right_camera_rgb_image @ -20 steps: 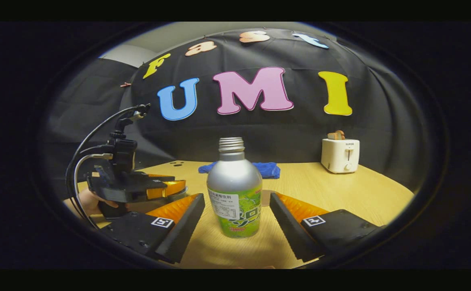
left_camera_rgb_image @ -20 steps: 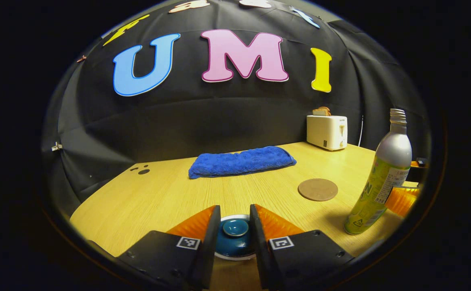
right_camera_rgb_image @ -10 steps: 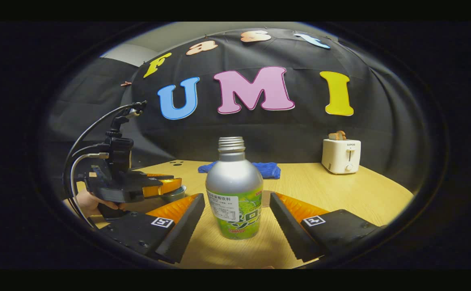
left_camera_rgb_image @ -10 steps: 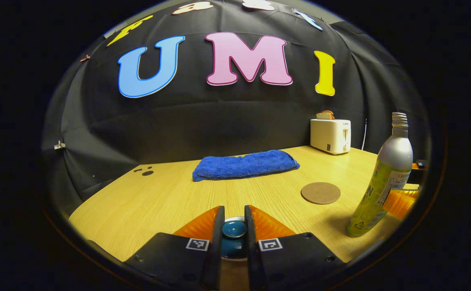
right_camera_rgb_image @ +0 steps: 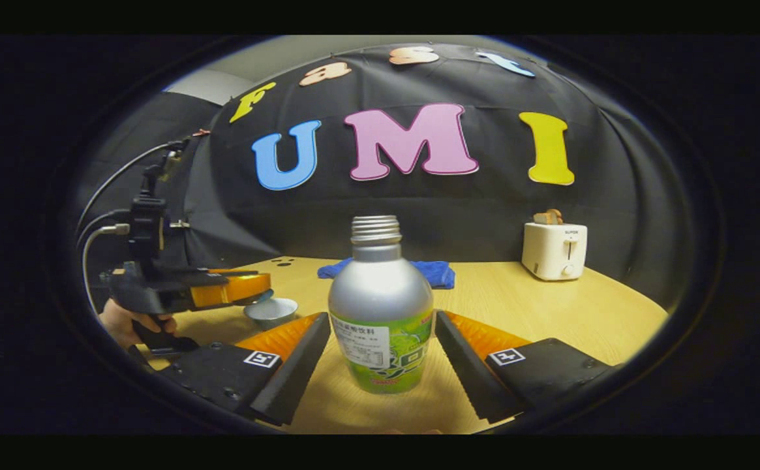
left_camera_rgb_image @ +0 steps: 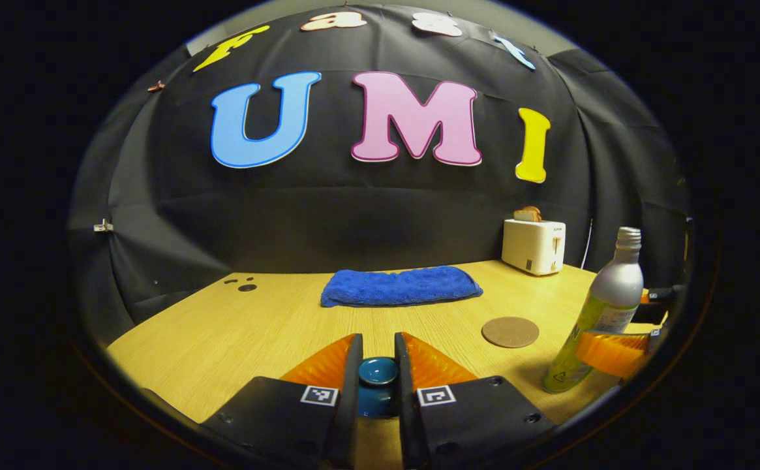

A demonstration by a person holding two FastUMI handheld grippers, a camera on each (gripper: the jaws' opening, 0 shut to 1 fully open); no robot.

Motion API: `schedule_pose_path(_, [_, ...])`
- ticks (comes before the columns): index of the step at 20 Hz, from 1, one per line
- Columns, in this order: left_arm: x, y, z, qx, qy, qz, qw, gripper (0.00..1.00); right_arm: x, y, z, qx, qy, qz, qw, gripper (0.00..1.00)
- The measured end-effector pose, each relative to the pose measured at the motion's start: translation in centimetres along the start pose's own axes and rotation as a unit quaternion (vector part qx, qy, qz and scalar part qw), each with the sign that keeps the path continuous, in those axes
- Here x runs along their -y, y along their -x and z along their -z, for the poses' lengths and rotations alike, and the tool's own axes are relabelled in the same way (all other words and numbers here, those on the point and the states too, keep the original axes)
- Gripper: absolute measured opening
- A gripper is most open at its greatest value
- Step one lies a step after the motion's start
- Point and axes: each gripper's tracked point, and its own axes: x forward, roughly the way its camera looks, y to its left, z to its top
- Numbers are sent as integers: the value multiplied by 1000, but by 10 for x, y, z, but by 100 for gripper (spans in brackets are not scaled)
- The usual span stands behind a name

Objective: Open the teacup lid with one hand, grasp the water bottle and pour water into the teacup with the other hand; after pouring, place the water bottle on the coaster and then close the teacup lid.

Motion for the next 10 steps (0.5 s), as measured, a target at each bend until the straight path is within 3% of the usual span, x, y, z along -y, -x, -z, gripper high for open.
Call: schedule_pose_path(10, [-42, 25, -7, 17, 17, -19, 1000, 30, 4, -26, -3, -4, 12, 25, 1000, 100])
